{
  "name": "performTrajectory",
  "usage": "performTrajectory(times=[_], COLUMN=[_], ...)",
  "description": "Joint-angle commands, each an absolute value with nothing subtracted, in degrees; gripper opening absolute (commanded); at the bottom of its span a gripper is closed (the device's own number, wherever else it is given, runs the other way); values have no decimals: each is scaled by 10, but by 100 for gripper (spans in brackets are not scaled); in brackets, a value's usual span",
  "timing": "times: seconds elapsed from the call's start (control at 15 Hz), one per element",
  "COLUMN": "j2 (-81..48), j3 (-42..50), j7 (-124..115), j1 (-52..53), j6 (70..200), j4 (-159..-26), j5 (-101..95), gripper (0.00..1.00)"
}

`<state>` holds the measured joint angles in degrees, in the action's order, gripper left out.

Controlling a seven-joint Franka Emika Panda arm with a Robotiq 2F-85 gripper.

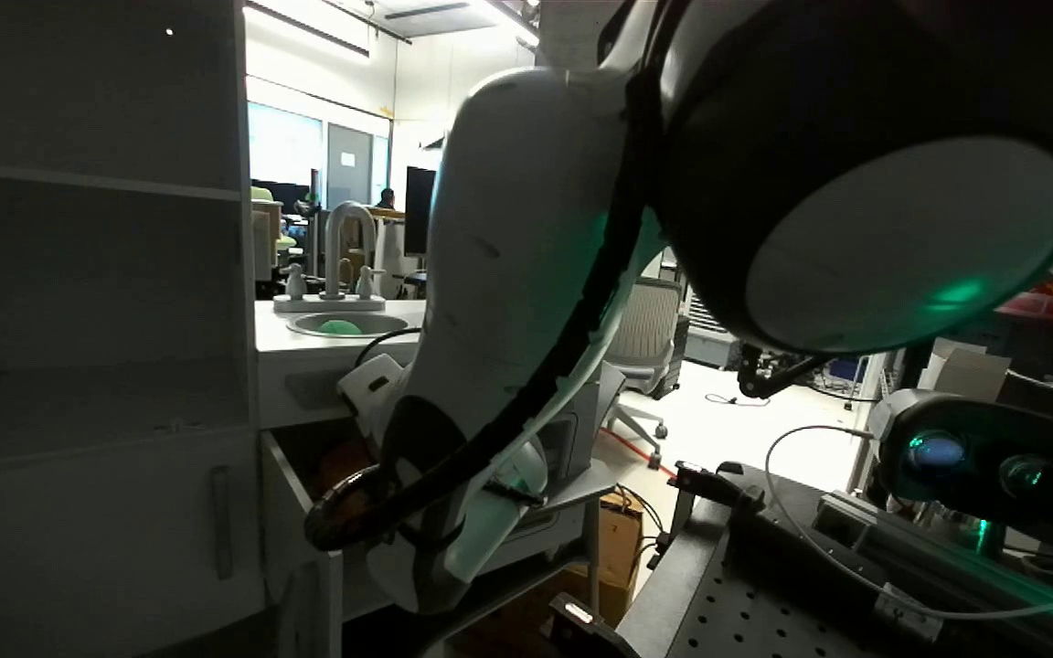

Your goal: Put the blue bottle and the orange sponge in the top compartment of the cabinet under the sink the close the cabinet door

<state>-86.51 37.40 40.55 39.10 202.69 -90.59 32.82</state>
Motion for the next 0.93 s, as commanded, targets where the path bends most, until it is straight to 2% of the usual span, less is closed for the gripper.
performTrajectory(times=[0.0, 0.33, 0.6, 0.87], j2=[-865, -852, -814, -832], j3=[359, 374, 369, 387], j7=[424, 354, 287, 232], j1=[394, 425, 426, 450], j6=[2113, 2085, 2127, 2157], j4=[-919, -966, -1019, -1033], j5=[347, 268, 188, 185], gripper=[100, 100, 100, 100])
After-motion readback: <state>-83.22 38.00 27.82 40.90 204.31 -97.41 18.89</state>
